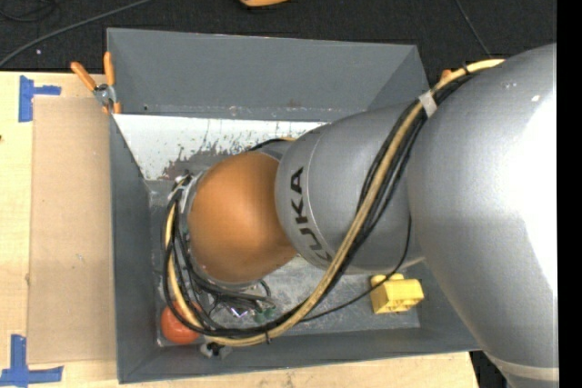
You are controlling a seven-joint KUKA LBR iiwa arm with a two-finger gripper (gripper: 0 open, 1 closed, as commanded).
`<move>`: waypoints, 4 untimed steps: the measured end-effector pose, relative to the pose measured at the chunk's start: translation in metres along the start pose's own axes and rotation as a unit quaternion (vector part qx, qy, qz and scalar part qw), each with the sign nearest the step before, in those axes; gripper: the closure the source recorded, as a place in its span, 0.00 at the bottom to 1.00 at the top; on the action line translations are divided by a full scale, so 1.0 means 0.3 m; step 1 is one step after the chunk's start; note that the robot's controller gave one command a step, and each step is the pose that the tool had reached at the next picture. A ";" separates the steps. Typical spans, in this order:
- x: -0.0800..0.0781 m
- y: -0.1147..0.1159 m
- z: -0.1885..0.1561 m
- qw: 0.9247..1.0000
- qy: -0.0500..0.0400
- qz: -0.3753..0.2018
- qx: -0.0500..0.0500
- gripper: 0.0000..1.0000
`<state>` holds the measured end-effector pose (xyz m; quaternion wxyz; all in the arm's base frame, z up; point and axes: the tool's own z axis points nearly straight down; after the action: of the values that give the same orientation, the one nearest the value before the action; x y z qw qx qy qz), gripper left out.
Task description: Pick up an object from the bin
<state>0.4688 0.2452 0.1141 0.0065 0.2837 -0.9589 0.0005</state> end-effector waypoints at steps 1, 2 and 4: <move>-0.015 -0.019 0.140 0.986 -0.015 0.165 0.001 0.00; -0.025 -0.006 0.146 0.986 -0.007 -0.165 0.001 1.00; -0.012 -0.002 0.019 0.986 -0.001 -0.164 -0.001 1.00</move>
Offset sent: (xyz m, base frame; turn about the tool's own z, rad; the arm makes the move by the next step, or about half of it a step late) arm 0.0056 0.0018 -0.0441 -0.3341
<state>0.4720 0.2467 0.1084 0.0060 0.4371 -0.8994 -0.0020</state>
